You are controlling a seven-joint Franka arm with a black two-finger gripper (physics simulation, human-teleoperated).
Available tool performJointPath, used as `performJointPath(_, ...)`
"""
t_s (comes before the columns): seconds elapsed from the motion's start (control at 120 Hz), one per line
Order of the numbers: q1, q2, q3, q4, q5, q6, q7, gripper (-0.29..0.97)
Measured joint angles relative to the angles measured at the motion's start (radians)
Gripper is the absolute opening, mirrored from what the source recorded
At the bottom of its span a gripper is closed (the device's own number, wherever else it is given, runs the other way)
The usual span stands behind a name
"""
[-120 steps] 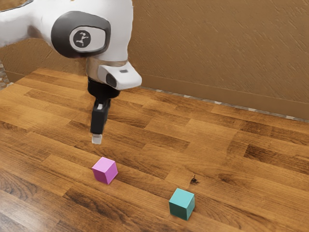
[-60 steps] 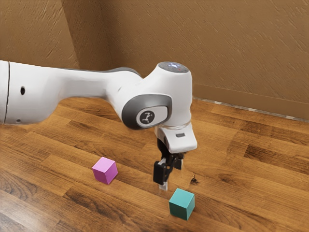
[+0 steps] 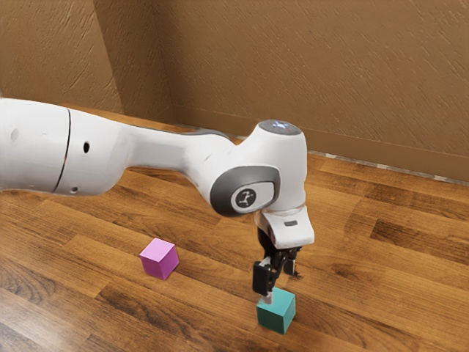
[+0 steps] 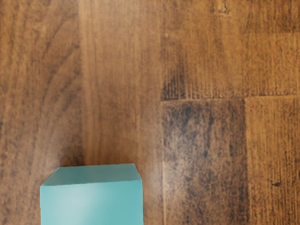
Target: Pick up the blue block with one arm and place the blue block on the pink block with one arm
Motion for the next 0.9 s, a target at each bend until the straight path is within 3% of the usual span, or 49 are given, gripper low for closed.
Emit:
performJointPath(0.208,0.006,0.063,0.000,0.029,0.046,0.013,-0.006,0.68)
performJointPath(0.9,0.030,0.179,0.002,0.019,0.086,0.071,-0.014,0.68)
